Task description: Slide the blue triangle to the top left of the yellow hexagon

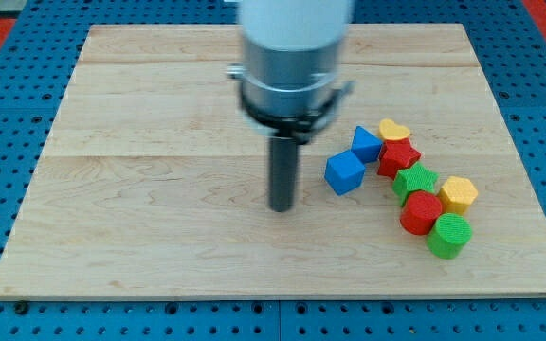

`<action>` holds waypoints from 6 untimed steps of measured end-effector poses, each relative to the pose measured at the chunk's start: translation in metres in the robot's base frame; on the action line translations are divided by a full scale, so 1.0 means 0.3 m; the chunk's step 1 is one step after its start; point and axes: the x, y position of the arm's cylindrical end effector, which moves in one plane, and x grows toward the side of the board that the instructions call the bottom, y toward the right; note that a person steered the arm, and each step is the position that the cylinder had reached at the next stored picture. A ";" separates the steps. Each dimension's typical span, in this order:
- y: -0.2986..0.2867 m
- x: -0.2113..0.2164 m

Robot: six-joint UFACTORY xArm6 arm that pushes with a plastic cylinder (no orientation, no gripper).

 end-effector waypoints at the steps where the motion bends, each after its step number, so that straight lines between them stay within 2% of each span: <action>1: 0.019 -0.266; 2: 0.170 -0.279; 3: 0.164 -0.163; 4: 0.117 -0.162; 5: 0.201 -0.106; 6: 0.110 -0.195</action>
